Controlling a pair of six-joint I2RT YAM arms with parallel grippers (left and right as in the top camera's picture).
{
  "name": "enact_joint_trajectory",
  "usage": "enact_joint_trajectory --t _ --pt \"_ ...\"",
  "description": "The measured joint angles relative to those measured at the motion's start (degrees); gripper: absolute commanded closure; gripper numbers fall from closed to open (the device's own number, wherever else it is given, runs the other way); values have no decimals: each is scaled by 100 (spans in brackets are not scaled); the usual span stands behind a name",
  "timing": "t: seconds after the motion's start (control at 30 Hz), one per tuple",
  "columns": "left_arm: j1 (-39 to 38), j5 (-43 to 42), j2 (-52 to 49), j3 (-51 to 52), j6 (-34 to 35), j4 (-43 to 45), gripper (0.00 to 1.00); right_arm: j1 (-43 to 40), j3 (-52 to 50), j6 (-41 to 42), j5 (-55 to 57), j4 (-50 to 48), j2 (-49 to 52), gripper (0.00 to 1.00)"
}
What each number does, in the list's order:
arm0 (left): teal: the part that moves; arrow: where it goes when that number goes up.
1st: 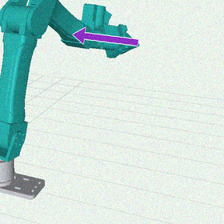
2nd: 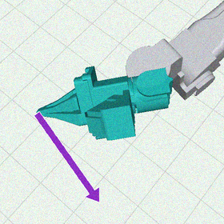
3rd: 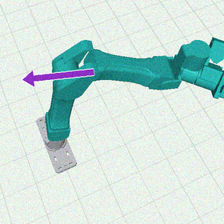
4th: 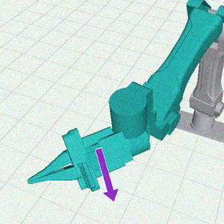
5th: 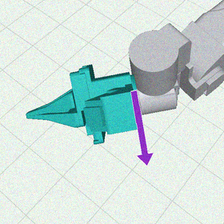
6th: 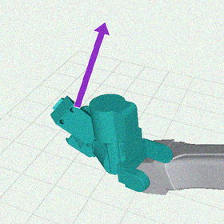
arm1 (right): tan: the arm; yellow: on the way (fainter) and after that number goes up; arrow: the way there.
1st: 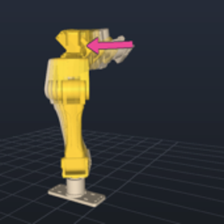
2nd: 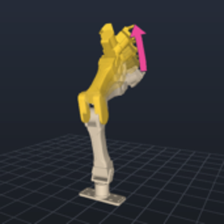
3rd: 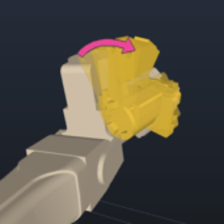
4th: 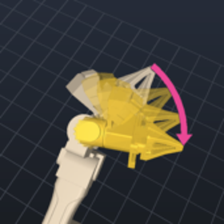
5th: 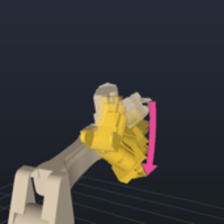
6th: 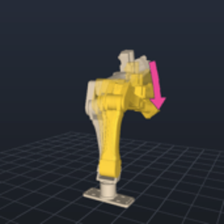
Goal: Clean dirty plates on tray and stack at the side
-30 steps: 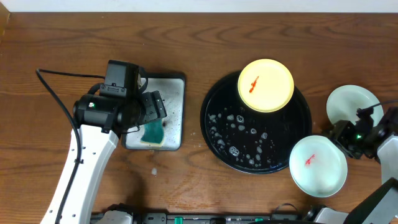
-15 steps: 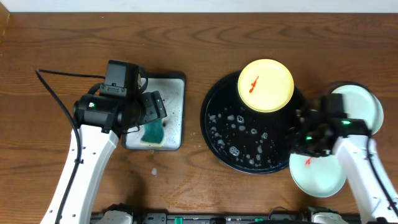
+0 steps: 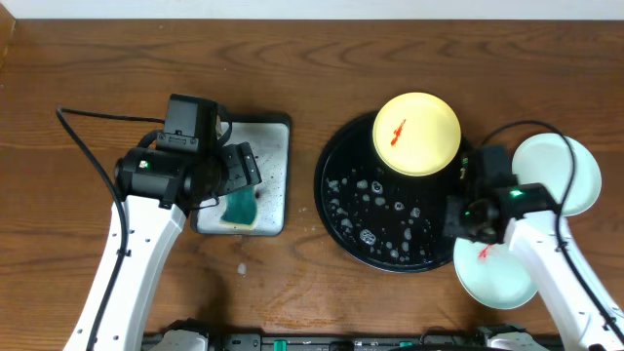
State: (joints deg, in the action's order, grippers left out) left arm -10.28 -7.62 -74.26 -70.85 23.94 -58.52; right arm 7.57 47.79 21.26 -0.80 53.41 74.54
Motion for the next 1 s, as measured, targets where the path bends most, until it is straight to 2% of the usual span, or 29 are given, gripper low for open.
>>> enact_joint_trajectory --t 0.07,0.27,0.5,0.77,1.0 --pt "0 0 0 0 0 0 15 -452 105 -142 -446 105 -90 42" --pt "0 0 0 0 0 -2 15 -2232 140 -466 -1036 514 -629 37" --pt "0 0 0 0 0 0 15 -4000 -168 -702 -960 -219 -514 34" --pt "0 0 0 0 0 -2 15 -4723 -1113 -822 -514 -916 -247 35" --pt "0 0 0 0 0 0 15 -4992 -1204 -824 81 -1174 -238 37"
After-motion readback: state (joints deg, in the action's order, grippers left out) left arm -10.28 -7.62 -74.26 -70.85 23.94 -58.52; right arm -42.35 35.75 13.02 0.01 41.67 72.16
